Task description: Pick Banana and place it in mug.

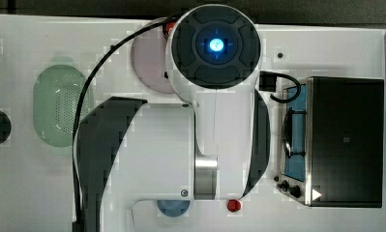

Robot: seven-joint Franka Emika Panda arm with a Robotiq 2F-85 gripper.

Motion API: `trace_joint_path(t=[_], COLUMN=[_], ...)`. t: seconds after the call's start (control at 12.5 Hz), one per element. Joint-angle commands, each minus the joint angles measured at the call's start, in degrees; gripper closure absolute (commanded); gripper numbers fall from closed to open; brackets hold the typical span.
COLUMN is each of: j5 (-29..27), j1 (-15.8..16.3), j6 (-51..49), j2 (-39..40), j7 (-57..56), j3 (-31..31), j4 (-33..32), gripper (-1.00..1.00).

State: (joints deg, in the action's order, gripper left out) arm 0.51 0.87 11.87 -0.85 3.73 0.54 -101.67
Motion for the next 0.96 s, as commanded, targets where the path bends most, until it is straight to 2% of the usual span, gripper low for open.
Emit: trace_joint_path(t=[0.08,0.24,0.48,0.96], j5=[-0.14,-0.14,-0.14,-0.14], j1=[0.71,0.72,0.72,0.71], j6=[-15.13,-15.11,-11.78,8.31], j2=[-26.31,-26.25,-25.00,-17.18], j7=[1.30,1.27,-0.78,-16.32], j3=[3.68,3.66,3.67,3.79], j4=[-13.68,-14.06,-17.15,-30.48], gripper=[-0.57,-0.99,-1.00,-1.00])
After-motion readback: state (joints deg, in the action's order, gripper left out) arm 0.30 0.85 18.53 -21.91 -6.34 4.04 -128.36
